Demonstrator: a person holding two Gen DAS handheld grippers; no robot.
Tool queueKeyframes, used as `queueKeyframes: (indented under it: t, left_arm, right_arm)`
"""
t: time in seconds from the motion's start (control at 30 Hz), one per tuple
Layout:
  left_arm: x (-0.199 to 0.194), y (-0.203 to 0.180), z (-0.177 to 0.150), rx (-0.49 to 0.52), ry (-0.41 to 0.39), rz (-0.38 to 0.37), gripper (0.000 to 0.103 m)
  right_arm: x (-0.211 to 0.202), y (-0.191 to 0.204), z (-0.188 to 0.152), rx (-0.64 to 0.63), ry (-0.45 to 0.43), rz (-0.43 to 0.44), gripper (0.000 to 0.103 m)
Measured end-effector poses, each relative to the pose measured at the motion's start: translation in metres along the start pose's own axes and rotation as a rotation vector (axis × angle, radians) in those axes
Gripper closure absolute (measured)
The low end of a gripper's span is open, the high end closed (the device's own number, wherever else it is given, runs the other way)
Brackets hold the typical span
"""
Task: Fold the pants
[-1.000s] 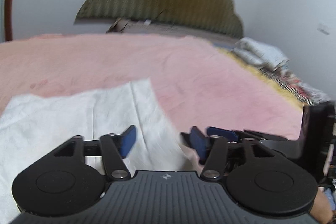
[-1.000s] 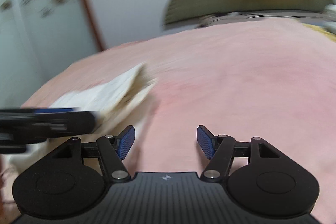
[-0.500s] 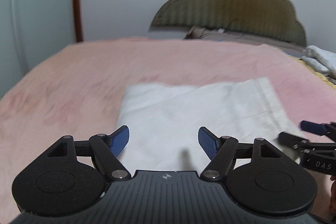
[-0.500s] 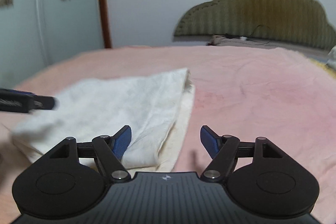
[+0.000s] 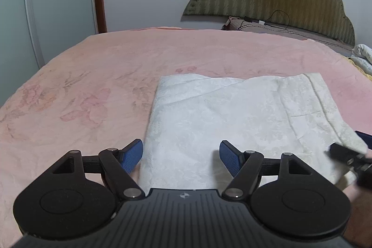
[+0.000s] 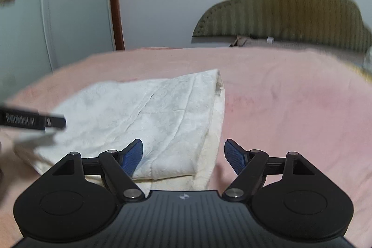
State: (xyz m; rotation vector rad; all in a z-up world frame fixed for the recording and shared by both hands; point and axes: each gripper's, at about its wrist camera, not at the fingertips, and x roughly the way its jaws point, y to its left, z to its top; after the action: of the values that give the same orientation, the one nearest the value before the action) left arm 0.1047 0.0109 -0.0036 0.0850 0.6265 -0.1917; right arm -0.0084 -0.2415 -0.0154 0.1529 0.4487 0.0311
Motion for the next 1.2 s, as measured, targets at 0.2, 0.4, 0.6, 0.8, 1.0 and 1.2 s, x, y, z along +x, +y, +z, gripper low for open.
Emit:
queueKeyframes:
  t: [0.2, 0.4, 0.6, 0.8, 1.0, 1.2]
  left_arm:
    - [0.01, 0.012, 0.001, -0.028, 0.036, -0.003, 0.025]
    - [0.018, 0.029, 0.007, -0.029, 0.051, -0.068, 0.024]
    - [0.06, 0.105, 0.023, -0.286, 0.215, -0.267, 0.024]
    - [0.096, 0.146, 0.03, -0.438, 0.305, -0.529, 0.021]
    - [0.109, 0.116, 0.03, -0.387, 0.315, -0.656, 0.015]
    - [0.103, 0.086, 0.03, -0.277, 0.28, -0.556, 0.051]
  right_arm:
    - [0.014, -0.059, 0.006, 0.279, 0.084, 0.156, 0.026]
    - [0.036, -0.094, 0.001, 0.482, 0.155, 0.359, 0.024]
    - [0.055, -0.105, 0.013, 0.473, 0.26, 0.527, 0.024]
    - [0.086, -0.102, 0.028, 0.487, 0.345, 0.661, 0.024]
    - [0.114, -0.088, 0.041, 0.52, 0.375, 0.681, 0.029]
    - [0.117, -0.079, 0.03, 0.507, 0.353, 0.624, 0.077]
